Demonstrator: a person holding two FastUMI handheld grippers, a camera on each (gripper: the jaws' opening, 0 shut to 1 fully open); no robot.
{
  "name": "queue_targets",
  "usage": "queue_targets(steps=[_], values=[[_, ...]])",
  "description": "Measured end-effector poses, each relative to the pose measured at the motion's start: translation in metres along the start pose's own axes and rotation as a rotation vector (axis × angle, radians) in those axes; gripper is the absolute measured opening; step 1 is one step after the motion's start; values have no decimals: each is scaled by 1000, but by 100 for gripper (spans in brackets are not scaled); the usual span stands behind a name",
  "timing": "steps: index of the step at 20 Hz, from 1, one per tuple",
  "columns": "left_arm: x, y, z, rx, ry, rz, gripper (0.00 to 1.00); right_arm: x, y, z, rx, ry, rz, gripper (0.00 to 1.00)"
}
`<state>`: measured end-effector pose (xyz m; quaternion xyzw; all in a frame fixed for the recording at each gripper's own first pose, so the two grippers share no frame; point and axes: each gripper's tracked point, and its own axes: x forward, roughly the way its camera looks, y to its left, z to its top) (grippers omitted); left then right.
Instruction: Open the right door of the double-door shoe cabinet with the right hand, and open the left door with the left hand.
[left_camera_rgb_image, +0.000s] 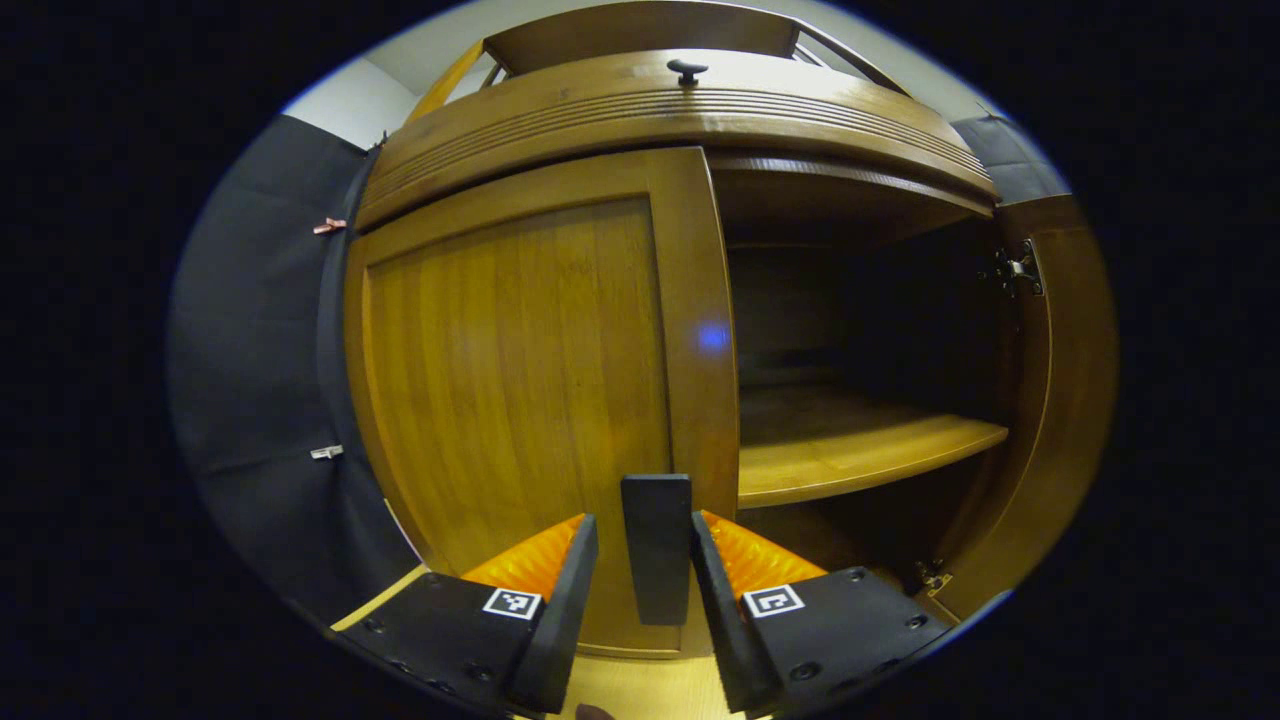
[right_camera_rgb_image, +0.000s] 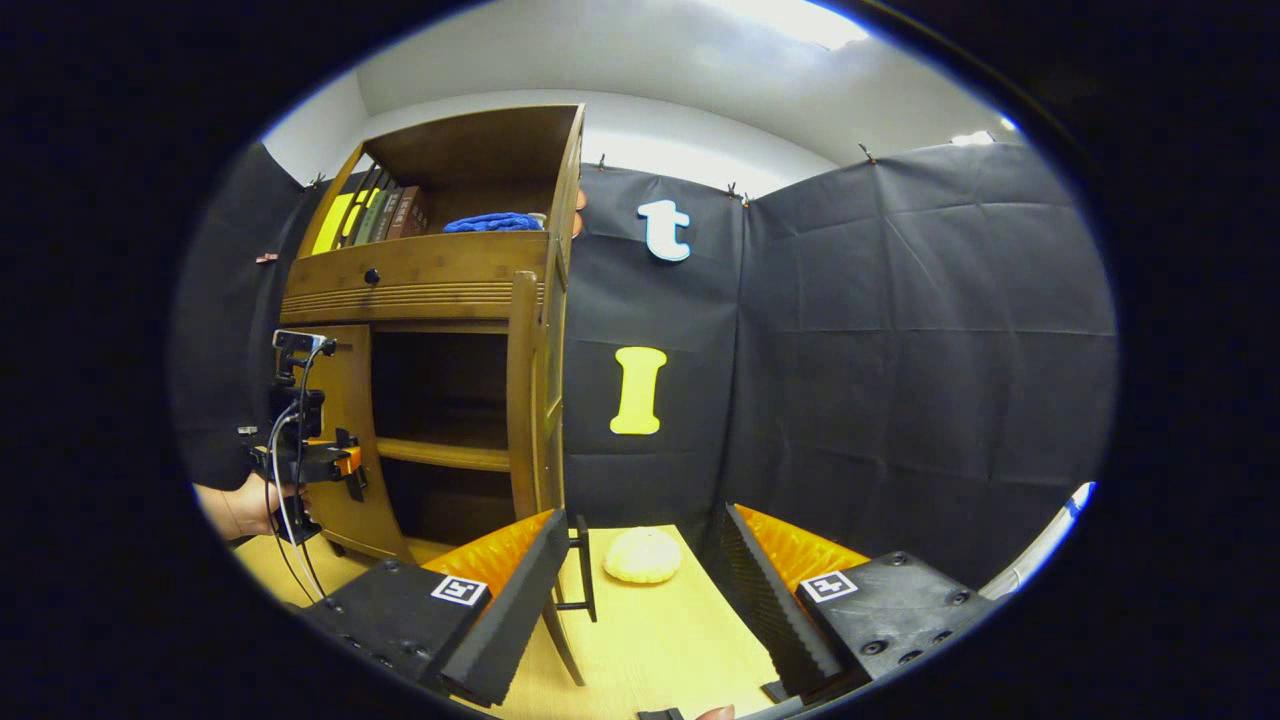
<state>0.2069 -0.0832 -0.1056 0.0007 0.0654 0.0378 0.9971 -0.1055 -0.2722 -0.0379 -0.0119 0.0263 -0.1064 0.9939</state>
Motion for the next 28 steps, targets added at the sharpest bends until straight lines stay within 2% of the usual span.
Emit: queue_targets(steps=[1,2,3,8,9,15,16,20,21,28], values=[[4,-2,-2,-4,7,-13,52,-2,-2,0,2,3,-10,98],[4,-4,-4,-5,16,-17,49,-3,-3,0,5,6,-19,98],[6,-4,-4,-4,16,-19,38,-4,-3,1,6,8,-27,98],[-3,-2,-8,-27,48,-54,31,-15,13,6,4,-4,-33,96],[-7,-1,-9,-27,50,-65,33,-18,17,7,-1,-6,-32,96],[-45,13,-12,-27,51,-113,29,-33,47,9,-10,-13,-20,98],[-55,16,-14,-29,53,-124,31,-35,53,9,-6,-13,-14,98],[-85,32,-19,-8,49,-162,31,-36,81,8,3,-11,18,96],[-91,36,-20,-11,49,-169,33,-36,89,8,4,-8,27,98],[-136,74,-29,-7,37,-196,30,-39,142,7,8,-24,98,98]])
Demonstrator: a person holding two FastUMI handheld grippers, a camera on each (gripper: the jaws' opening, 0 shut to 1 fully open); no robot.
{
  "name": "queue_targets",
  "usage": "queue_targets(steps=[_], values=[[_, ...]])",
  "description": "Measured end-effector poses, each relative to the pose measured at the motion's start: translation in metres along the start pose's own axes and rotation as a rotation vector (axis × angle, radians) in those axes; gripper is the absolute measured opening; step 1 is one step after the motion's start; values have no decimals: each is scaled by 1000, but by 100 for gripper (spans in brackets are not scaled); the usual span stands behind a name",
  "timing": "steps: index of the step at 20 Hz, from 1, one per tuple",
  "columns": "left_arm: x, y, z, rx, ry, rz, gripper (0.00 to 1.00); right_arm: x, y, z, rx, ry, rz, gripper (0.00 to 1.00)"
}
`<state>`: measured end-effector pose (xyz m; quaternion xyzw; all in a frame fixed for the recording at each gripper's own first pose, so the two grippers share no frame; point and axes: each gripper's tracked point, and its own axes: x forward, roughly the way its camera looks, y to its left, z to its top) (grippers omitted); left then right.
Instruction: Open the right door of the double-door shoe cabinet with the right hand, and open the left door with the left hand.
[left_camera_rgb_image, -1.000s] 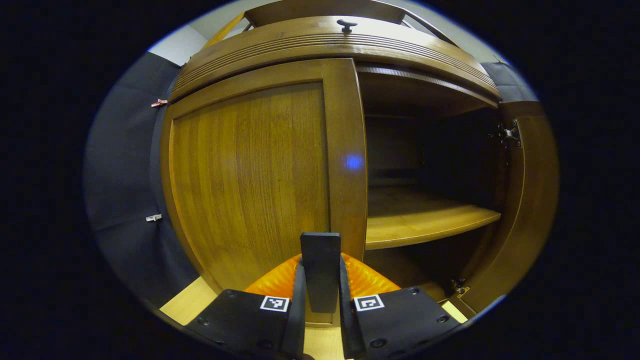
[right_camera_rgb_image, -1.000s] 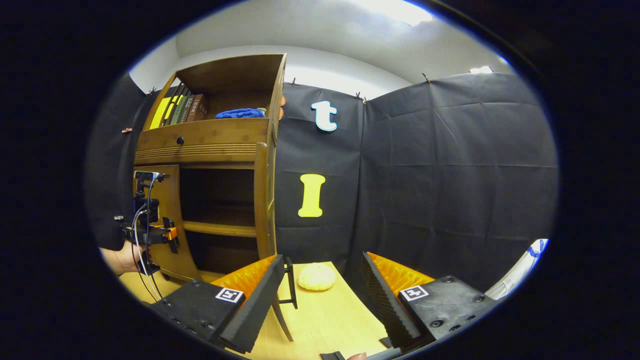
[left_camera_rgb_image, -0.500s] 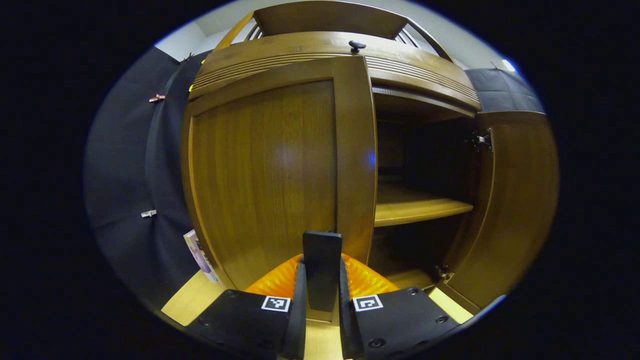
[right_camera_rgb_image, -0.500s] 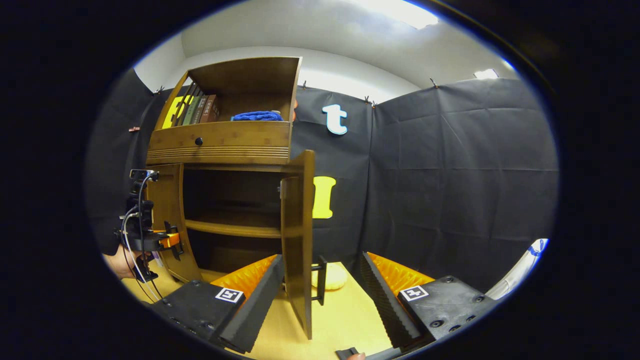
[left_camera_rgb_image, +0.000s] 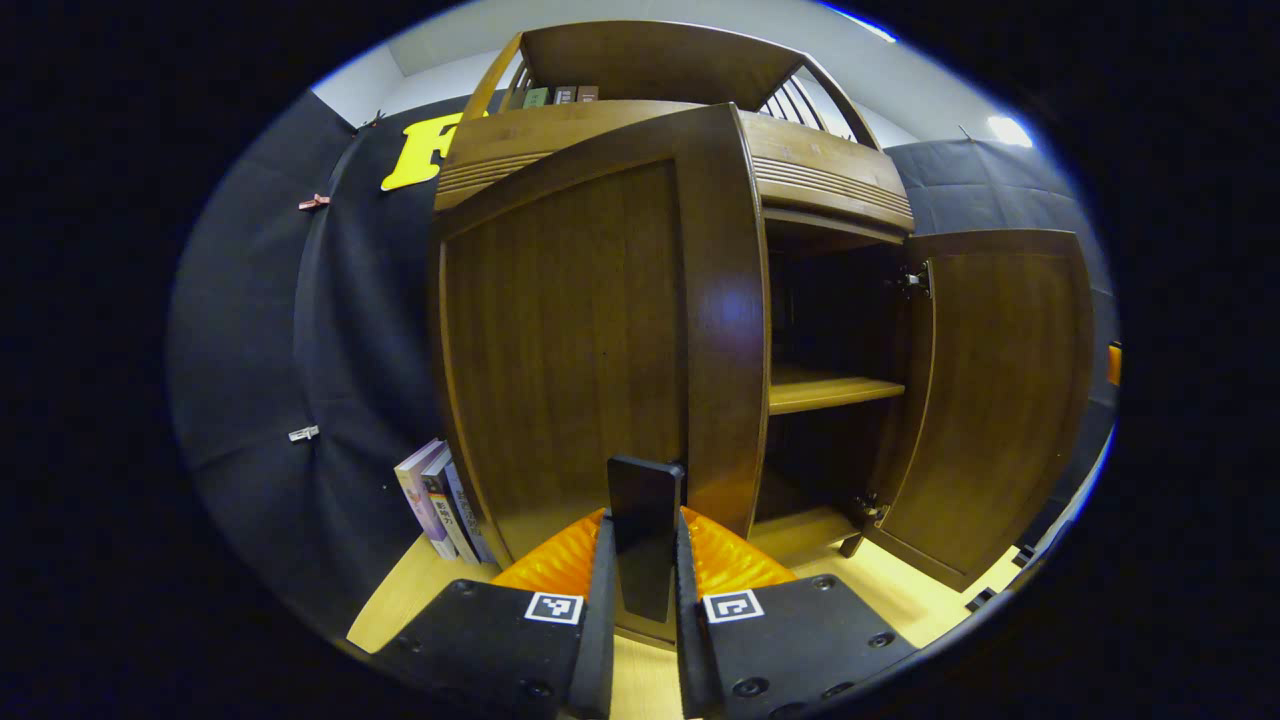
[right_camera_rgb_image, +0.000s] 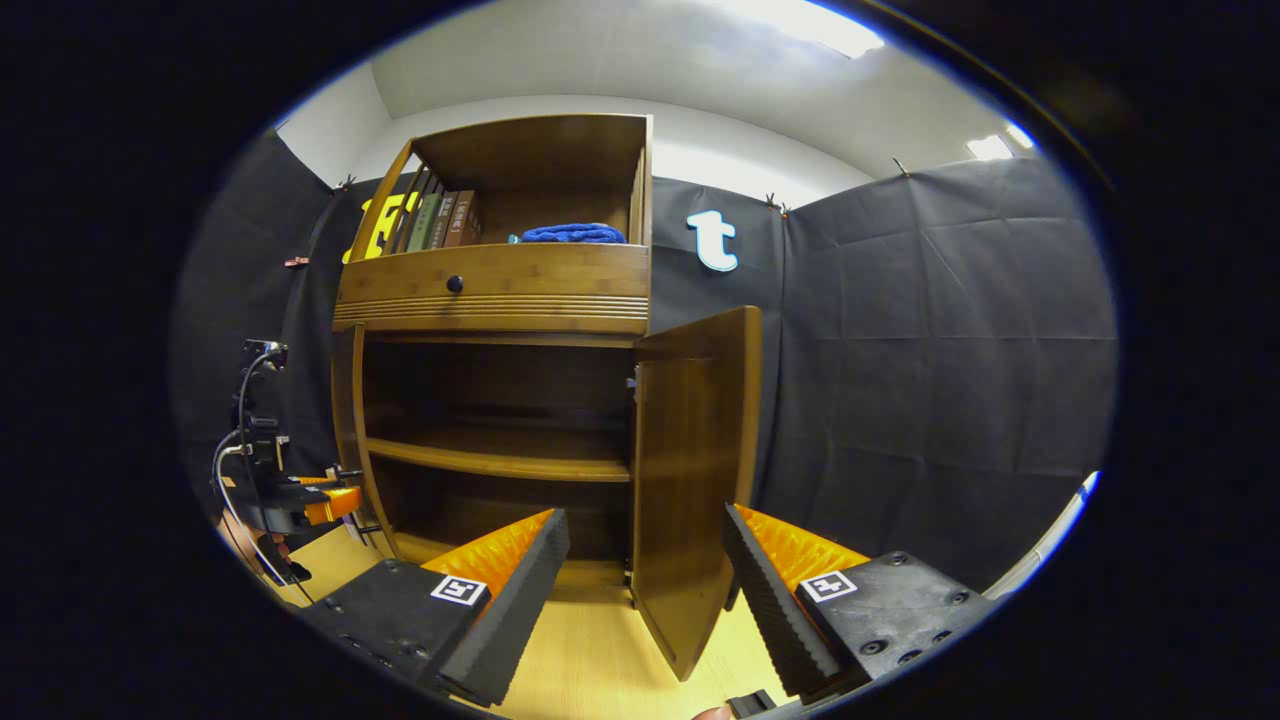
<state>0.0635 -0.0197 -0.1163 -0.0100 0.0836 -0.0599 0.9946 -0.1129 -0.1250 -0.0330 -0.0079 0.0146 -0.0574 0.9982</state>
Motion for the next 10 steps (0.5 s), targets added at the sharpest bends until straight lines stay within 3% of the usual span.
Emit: queue_targets(steps=[10], values=[[-46,49,-9,-22,-17,6,27,7,52,1,14,-1,46,98]])
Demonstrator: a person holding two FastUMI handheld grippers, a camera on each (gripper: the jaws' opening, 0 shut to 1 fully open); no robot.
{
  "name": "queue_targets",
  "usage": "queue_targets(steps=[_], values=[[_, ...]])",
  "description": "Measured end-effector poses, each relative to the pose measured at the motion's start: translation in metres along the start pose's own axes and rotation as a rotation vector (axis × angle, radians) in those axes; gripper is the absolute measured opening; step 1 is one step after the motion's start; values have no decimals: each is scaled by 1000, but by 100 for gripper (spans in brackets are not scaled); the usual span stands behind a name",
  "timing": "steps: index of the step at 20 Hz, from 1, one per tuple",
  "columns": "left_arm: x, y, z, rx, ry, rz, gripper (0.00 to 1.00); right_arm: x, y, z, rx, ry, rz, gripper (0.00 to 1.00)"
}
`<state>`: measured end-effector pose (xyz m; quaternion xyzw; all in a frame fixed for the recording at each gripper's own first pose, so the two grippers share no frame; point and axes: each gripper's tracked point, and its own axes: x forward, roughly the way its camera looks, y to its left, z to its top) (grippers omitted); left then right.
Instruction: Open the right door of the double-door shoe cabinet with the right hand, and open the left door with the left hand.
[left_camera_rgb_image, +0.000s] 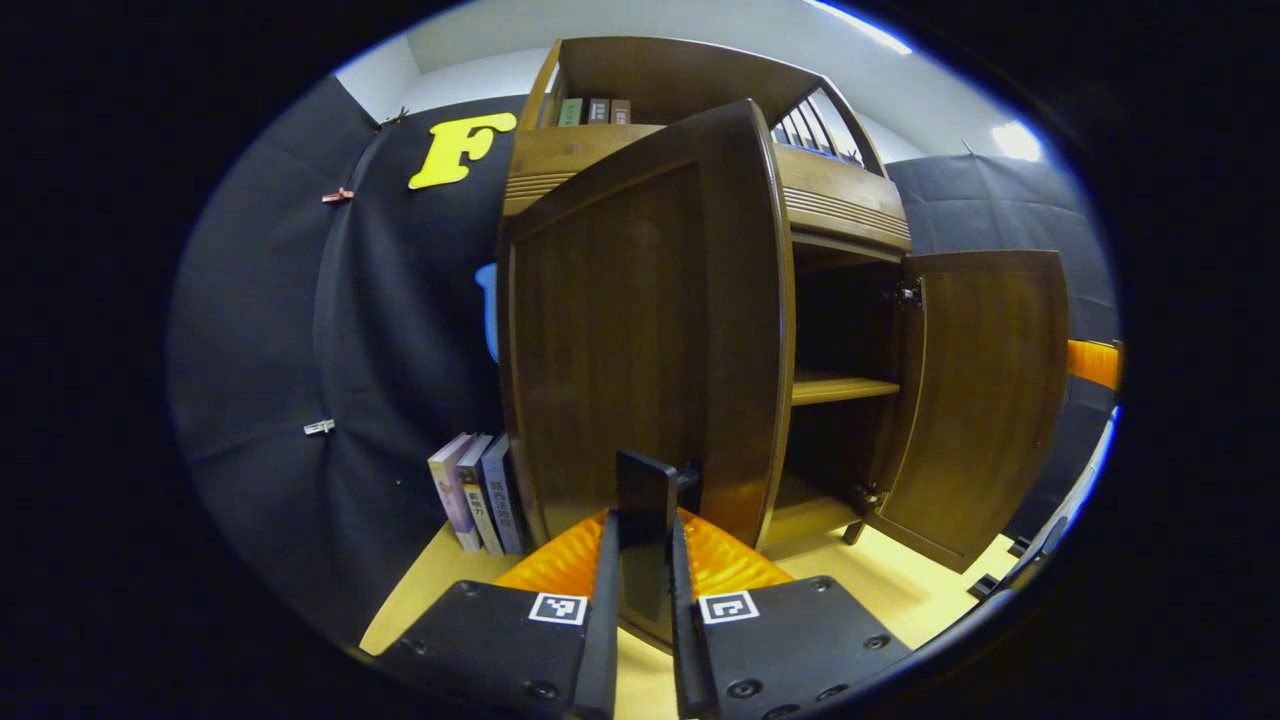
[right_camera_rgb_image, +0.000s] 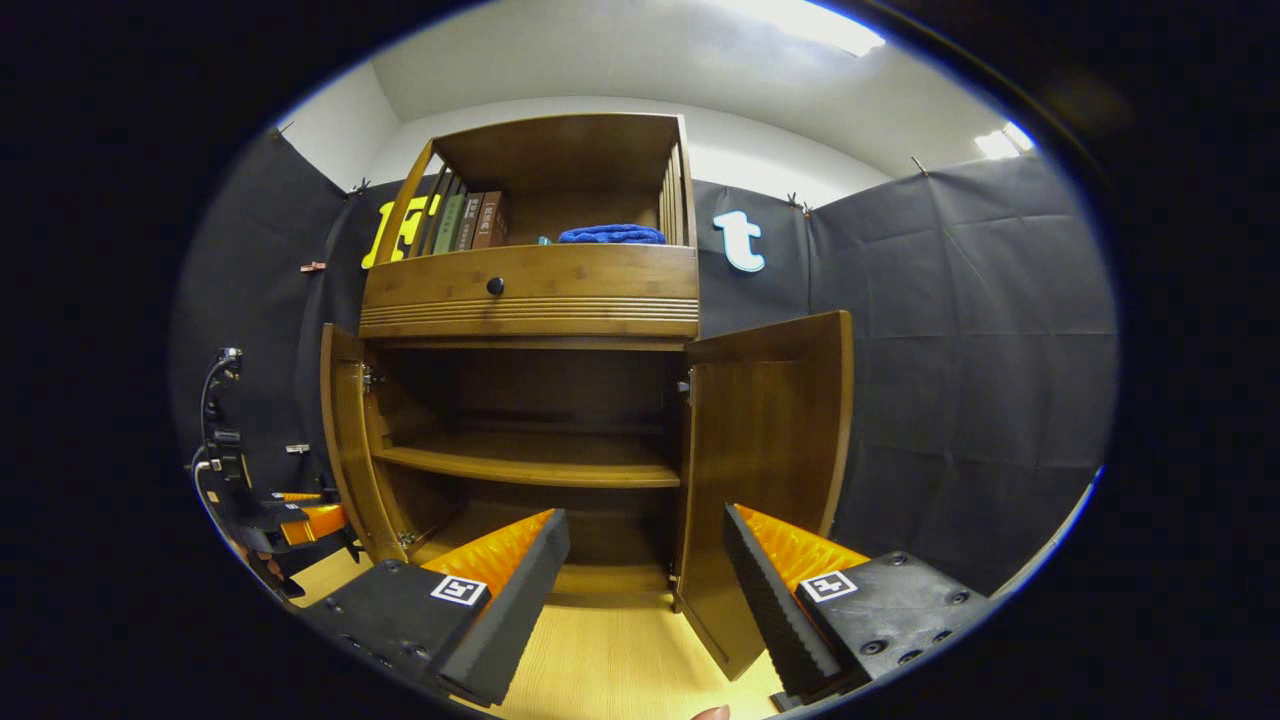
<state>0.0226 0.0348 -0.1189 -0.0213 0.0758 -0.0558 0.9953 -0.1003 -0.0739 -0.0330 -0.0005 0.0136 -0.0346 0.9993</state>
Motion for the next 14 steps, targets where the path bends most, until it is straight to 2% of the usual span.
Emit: queue_targets(steps=[5,7,14], values=[[-20,35,-5,-49,-8,48,22,7,21,-2,4,14,38,96],[-27,49,-6,-75,-13,72,18,8,30,0,25,11,53,98],[-39,89,-6,-107,-35,107,11,17,49,-7,42,35,116,96]])
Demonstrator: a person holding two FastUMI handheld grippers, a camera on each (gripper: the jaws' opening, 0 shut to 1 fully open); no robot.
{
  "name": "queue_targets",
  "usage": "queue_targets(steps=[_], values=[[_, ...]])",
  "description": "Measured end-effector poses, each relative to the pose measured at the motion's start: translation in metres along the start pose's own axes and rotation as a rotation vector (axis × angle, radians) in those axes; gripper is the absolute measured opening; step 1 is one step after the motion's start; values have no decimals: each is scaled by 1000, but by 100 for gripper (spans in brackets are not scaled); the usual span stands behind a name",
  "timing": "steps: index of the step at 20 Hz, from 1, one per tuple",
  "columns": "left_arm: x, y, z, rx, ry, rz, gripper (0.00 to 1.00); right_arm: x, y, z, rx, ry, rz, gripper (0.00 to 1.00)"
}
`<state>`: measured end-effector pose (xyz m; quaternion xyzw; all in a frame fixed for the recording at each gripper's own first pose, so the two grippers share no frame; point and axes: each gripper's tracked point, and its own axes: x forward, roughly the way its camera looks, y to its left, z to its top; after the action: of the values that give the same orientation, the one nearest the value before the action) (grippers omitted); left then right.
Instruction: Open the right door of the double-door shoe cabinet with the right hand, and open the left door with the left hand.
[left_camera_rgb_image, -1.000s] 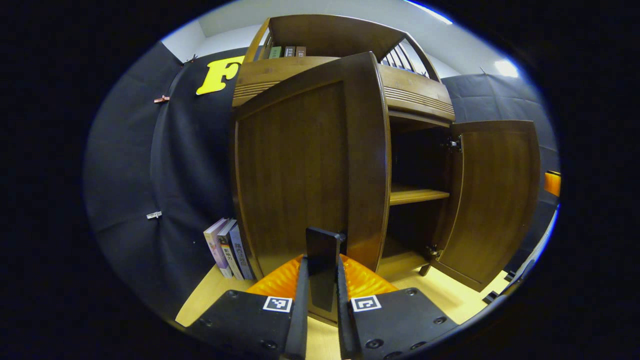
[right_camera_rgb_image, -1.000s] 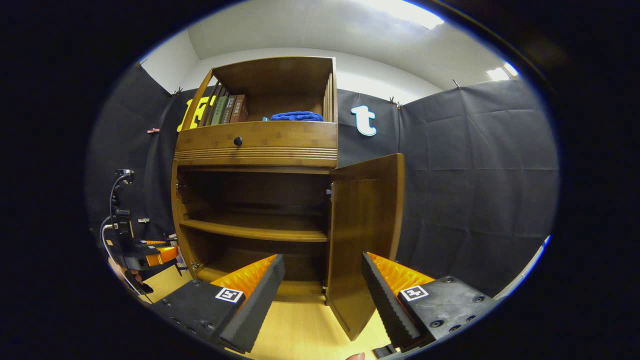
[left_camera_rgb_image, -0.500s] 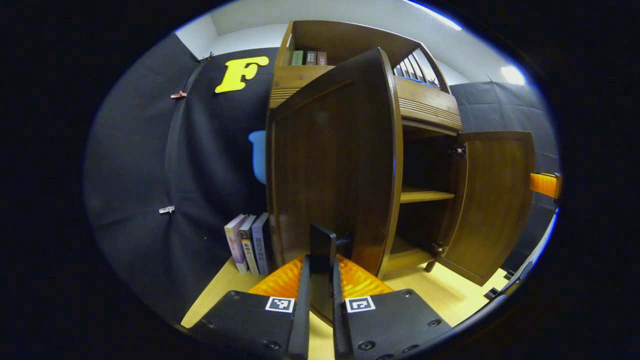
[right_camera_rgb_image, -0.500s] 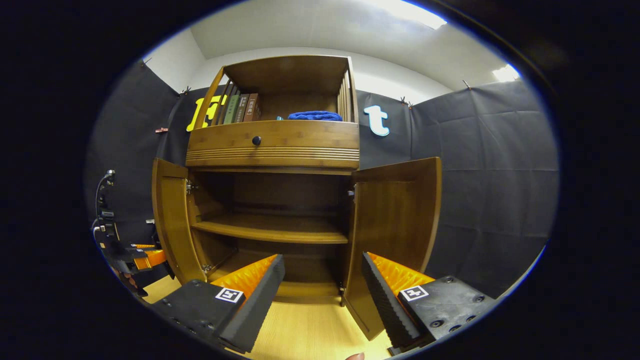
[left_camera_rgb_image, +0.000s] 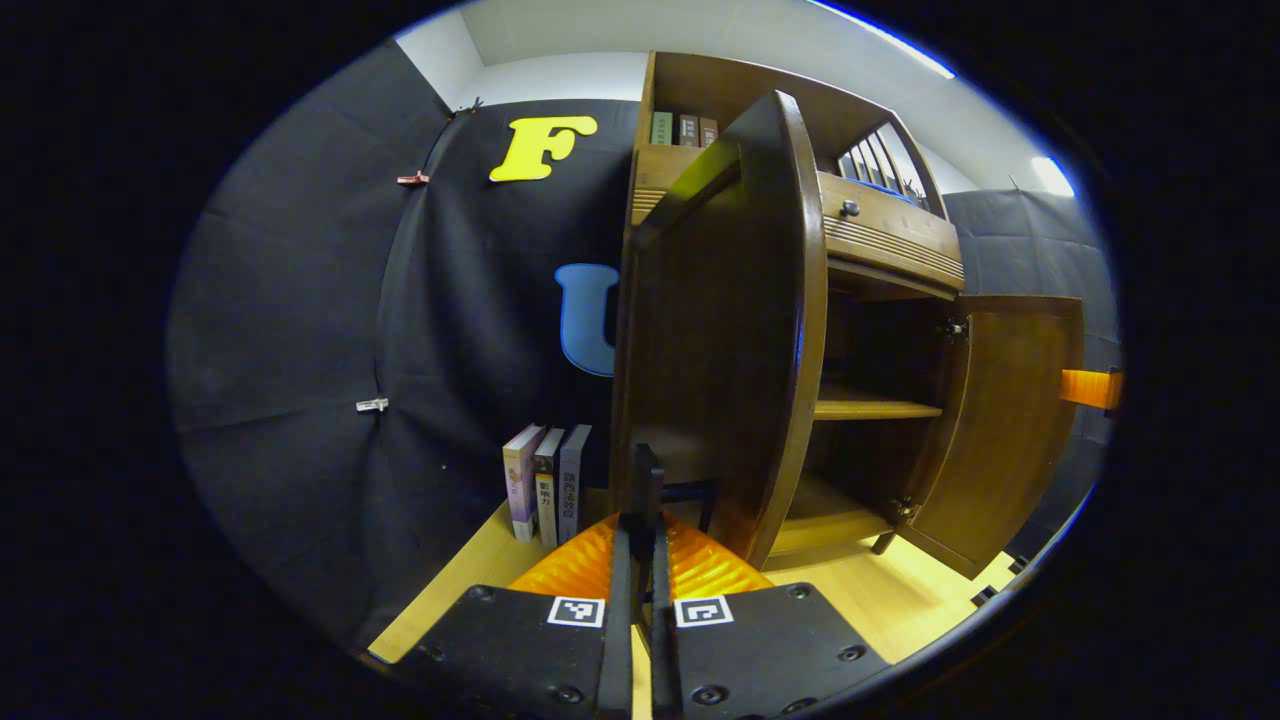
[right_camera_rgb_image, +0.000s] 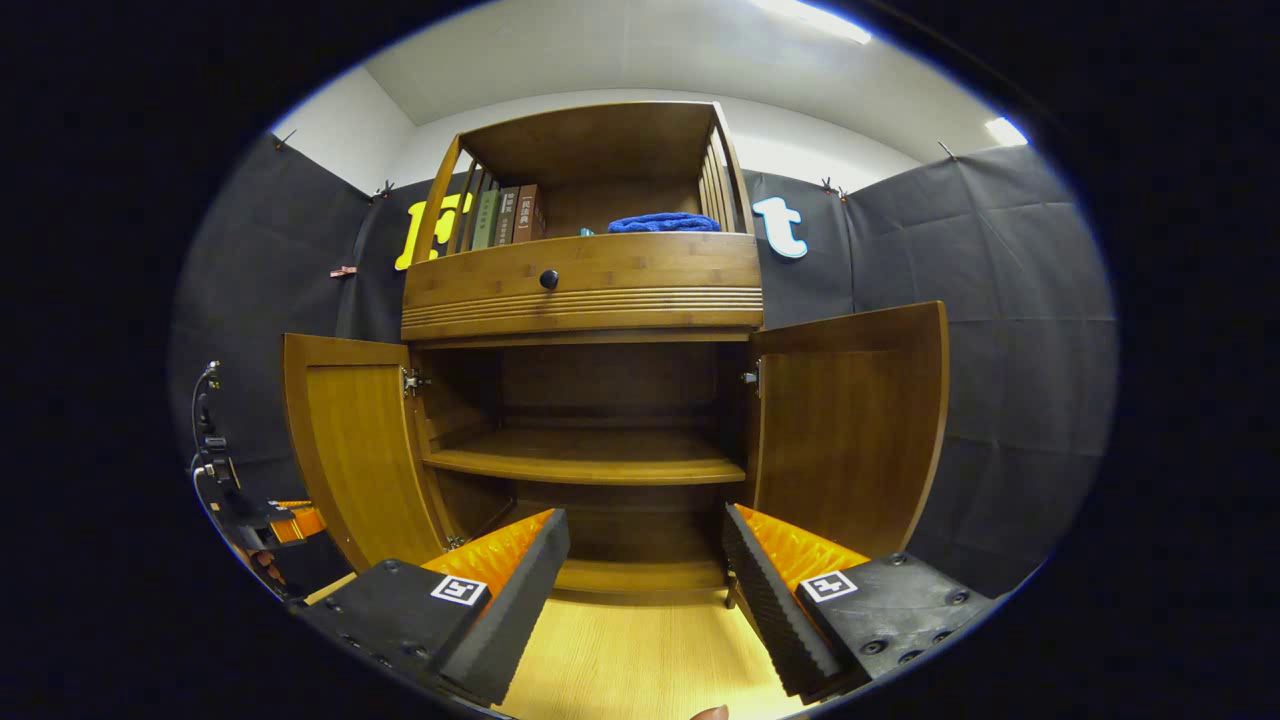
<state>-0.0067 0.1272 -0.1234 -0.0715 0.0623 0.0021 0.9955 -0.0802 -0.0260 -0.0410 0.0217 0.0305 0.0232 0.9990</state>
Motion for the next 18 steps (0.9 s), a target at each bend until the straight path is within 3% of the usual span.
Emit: queue_targets(steps=[7,11,18], values=[[-4,27,7,23,-19,-6,6,11,24,6,-8,-13,60,96],[-7,32,6,1,-5,-4,11,16,39,12,-6,-33,111,98],[-36,30,17,13,-21,108,13,28,48,15,9,-49,168,98]])
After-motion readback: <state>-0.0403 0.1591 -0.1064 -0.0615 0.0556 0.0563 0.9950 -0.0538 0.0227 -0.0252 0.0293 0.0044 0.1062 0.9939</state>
